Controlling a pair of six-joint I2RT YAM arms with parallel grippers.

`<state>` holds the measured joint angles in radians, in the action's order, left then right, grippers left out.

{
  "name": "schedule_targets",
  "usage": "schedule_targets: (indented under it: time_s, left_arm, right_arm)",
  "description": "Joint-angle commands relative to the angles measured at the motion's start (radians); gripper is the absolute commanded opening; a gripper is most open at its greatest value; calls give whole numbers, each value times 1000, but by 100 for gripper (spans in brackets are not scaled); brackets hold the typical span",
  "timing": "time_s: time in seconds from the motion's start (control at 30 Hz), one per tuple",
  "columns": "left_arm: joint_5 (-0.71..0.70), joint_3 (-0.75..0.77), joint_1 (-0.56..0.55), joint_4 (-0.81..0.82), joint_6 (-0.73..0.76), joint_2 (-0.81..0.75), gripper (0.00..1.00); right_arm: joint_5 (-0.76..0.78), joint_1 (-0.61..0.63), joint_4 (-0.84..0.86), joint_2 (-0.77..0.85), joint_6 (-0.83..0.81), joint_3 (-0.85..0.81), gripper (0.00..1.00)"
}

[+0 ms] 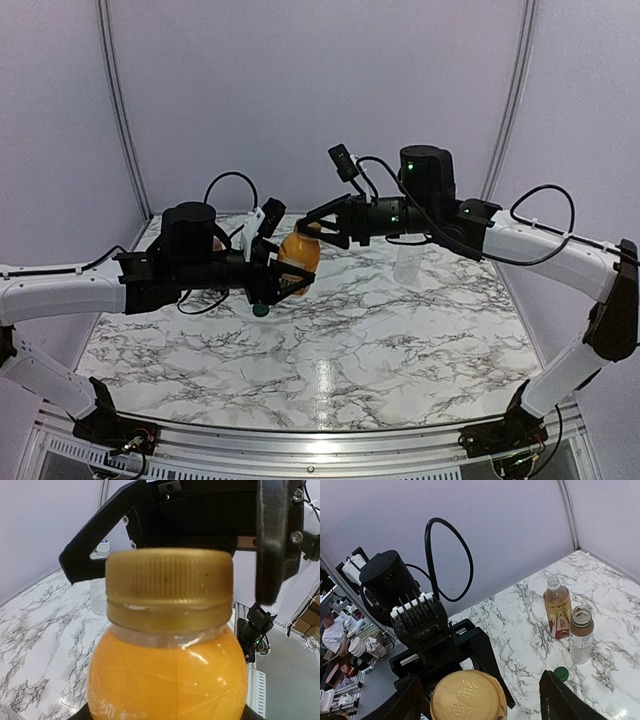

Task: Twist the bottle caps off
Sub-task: Pass from the right arm to the left, then unscrew the bottle cap from the plastic bottle.

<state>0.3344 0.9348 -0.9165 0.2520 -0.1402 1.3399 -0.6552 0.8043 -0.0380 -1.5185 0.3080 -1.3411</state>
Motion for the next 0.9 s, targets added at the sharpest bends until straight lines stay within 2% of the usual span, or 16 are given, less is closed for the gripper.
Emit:
schedule_targets:
  time_s: [0.0,0.17,0.4,0.53,0.77,0.87]
  left_arm:
    - [24,-8,-2,64,-27,-26,28]
    - [24,-12,-2,66,-32,-29,28]
    - [21,-16,-3,71,-35,-26,28]
    - [11,-13,-2,76,-42,-28,27]
    - [2,-8,-2,78,-40,-26,26]
    - [1,-10,-1,79,-42,-27,26]
  right_arm:
    - [8,11,29,8,11,-24,69]
    - [-7,12,61,0,19,-21,56]
    - [-28,14,89,-2,29,-8,29]
    - [-38,15,107,-3,38,6,28]
    - [-43,19,119,-15,53,12,41]
    - [-43,22,119,-20,54,13,42]
